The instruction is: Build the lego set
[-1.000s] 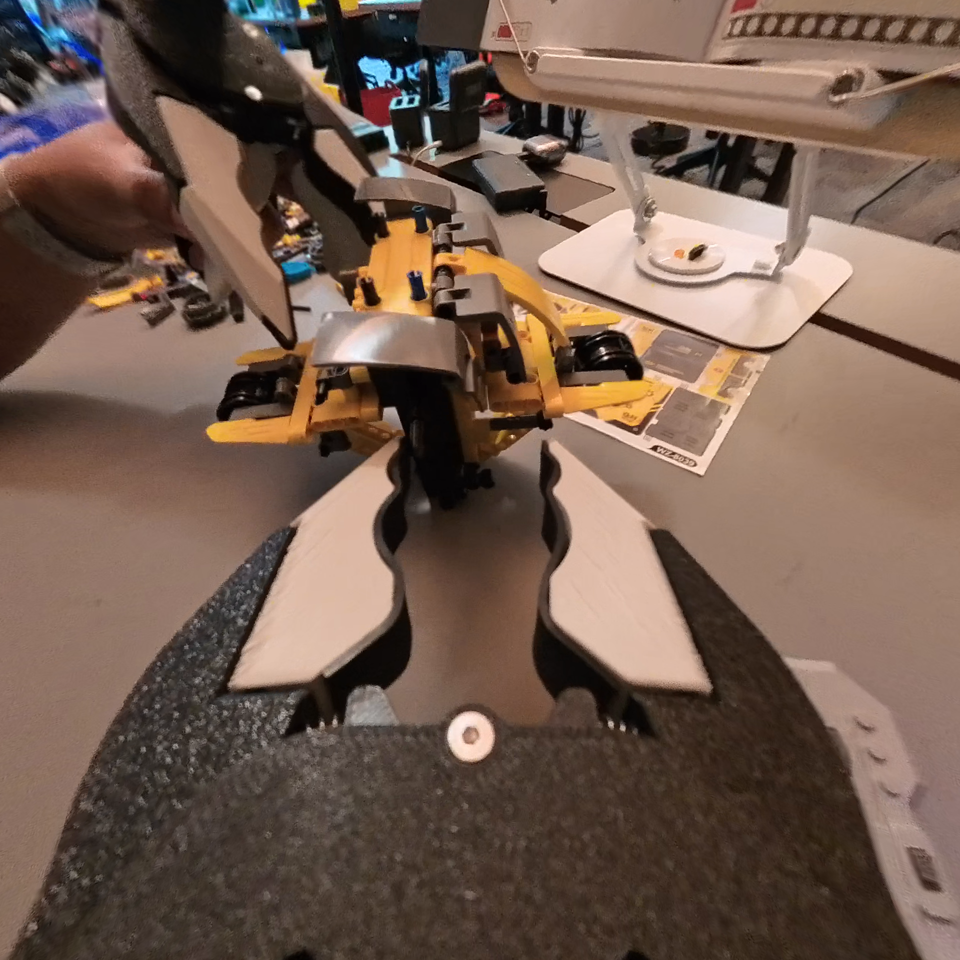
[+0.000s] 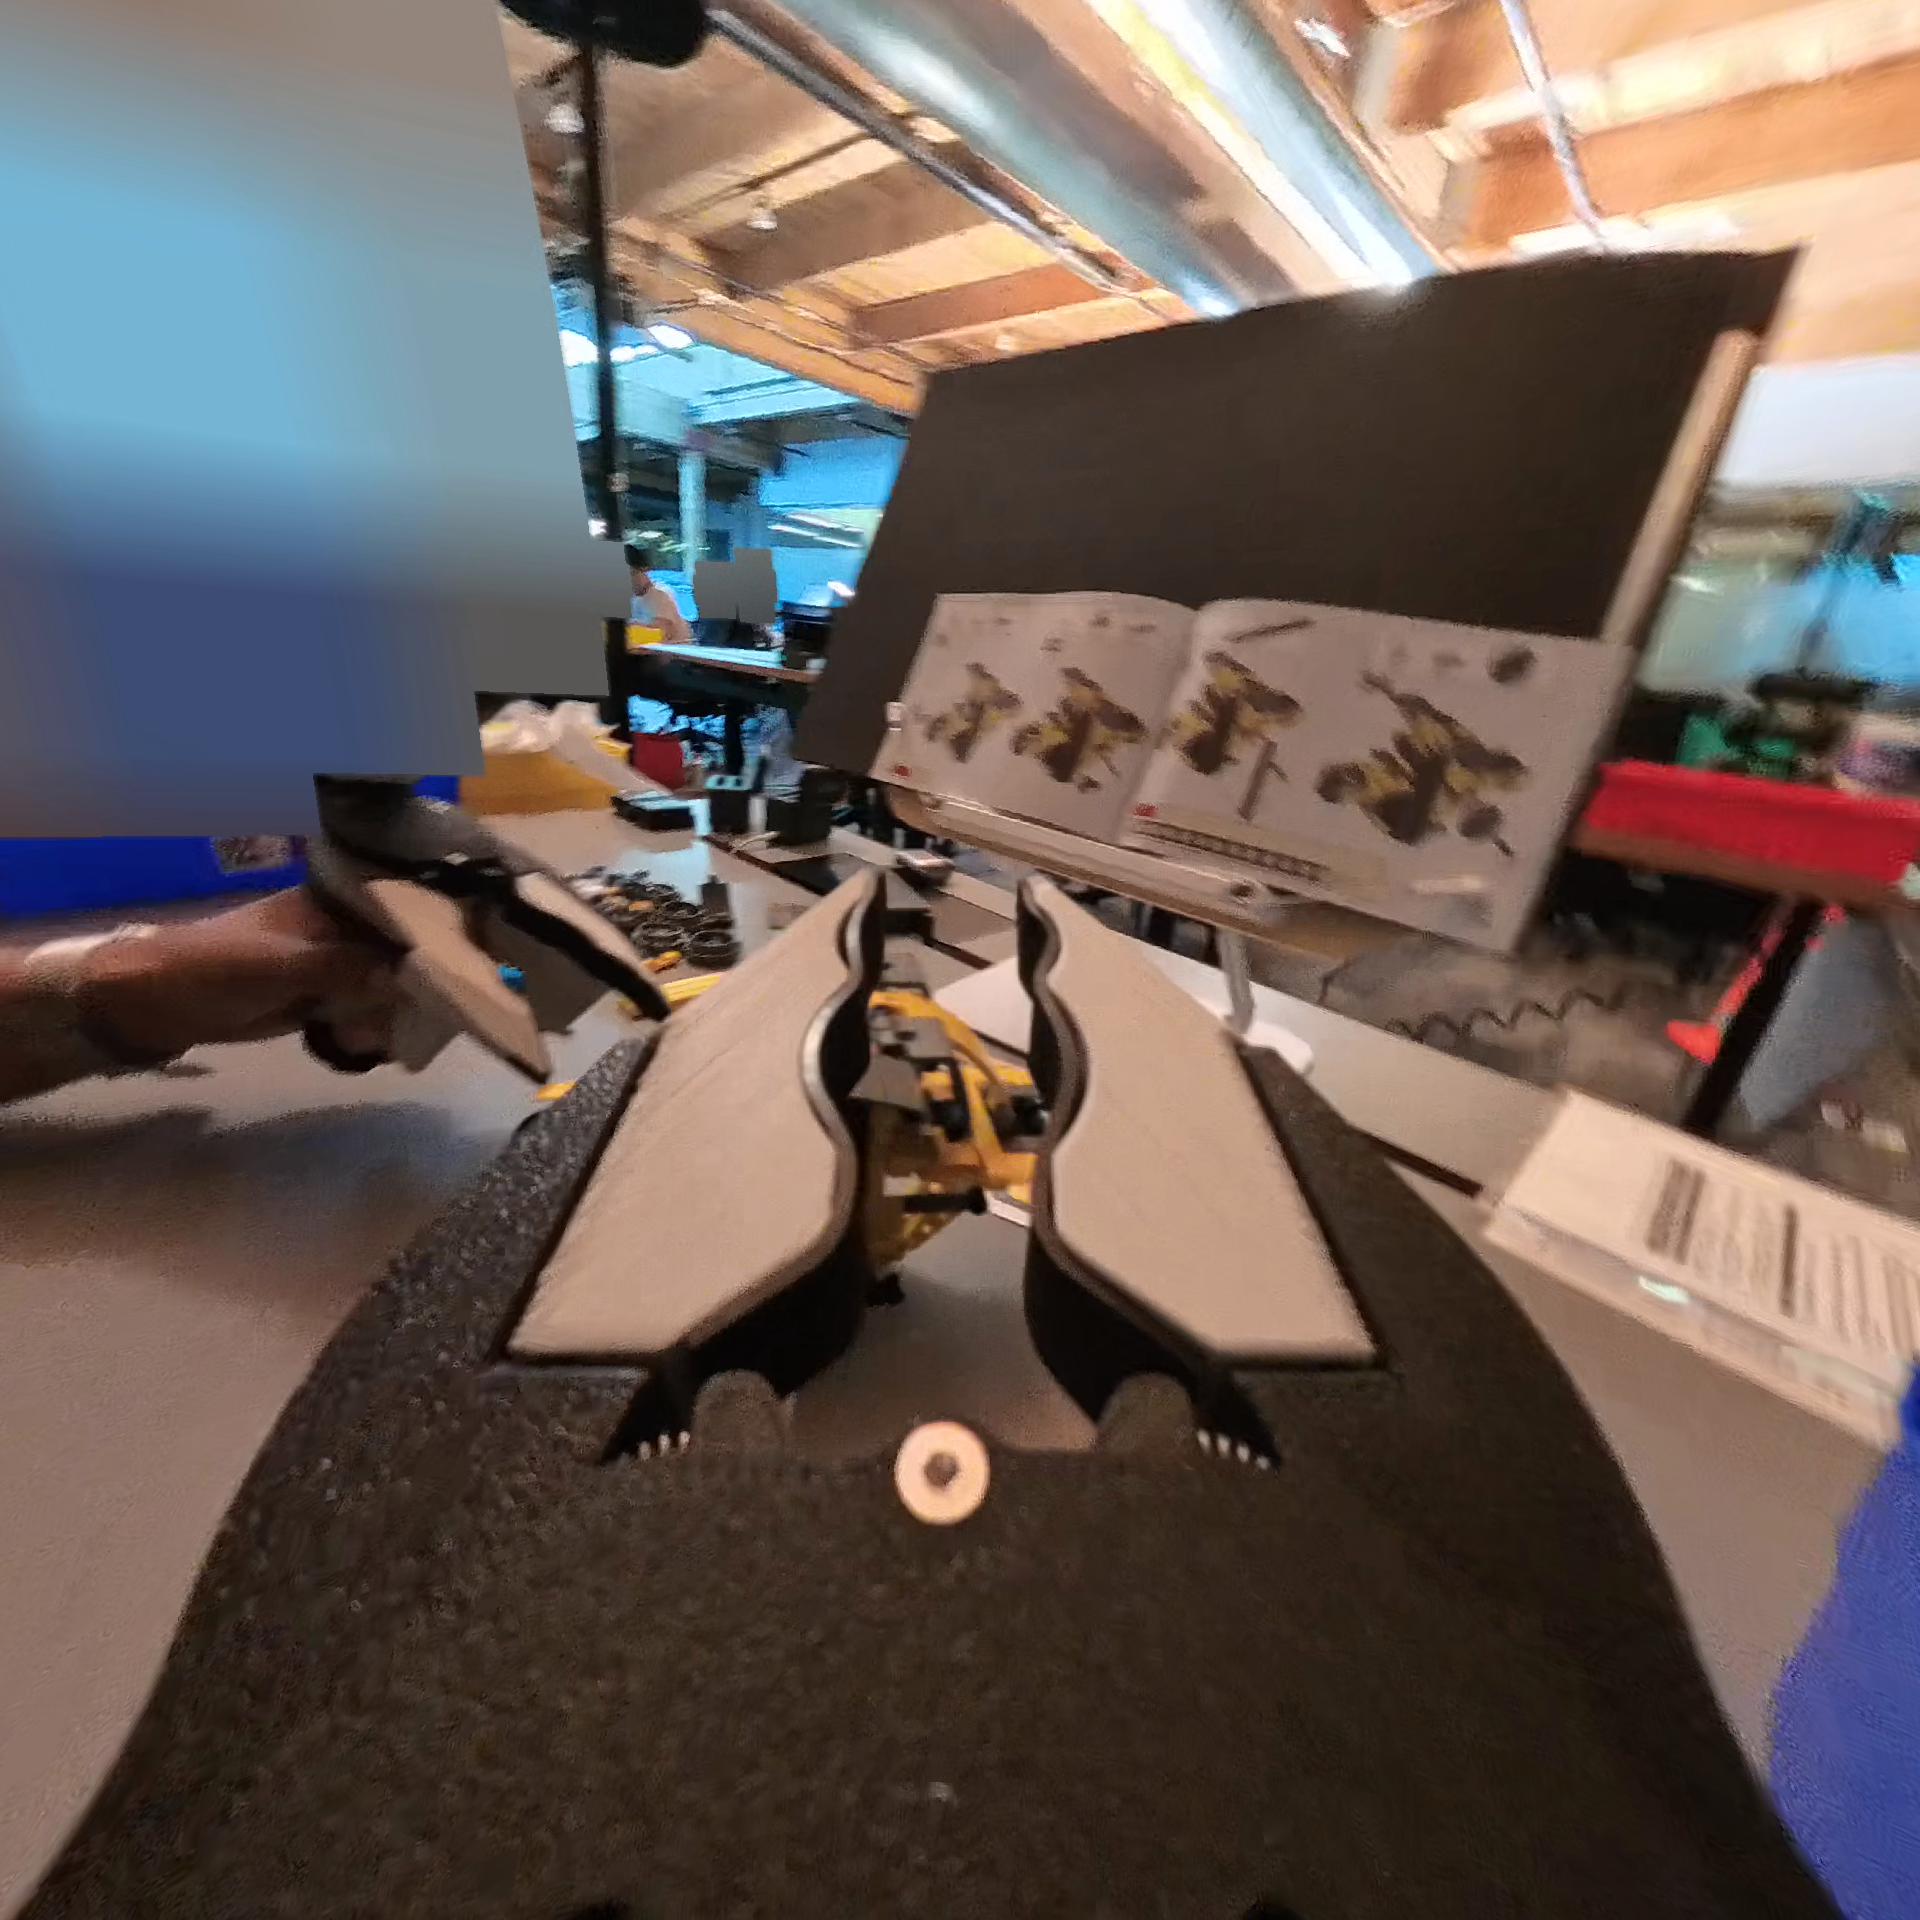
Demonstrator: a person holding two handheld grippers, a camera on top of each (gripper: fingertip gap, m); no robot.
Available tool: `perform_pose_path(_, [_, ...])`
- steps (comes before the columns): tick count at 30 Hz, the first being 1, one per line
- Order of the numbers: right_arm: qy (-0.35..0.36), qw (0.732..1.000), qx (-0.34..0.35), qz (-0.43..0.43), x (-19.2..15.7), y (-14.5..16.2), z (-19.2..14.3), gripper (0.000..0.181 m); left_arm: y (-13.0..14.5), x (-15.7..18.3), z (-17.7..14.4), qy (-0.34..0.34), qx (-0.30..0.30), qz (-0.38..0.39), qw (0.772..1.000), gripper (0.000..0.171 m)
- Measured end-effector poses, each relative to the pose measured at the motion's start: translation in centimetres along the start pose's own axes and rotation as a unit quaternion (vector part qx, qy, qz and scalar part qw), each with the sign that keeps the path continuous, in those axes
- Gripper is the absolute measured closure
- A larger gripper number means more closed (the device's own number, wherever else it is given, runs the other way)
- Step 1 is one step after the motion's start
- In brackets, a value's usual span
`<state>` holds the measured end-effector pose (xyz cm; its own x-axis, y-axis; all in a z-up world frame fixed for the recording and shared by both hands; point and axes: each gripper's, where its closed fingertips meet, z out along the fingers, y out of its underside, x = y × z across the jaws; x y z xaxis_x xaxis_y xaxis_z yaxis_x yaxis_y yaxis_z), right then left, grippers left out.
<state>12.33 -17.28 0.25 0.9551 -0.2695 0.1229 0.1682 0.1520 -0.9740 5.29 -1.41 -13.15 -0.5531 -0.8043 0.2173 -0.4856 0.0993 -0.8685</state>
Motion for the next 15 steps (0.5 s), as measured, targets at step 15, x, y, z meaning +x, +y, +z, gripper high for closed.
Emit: perform_pose_path(15, [-0.362, 0.907, -0.217, 0.004, -18.9, 11.0, 0.6, 0.156, 2.4, 0.8, 1.3, 0.059, -0.041, 0.006, 0.997, 0.091])
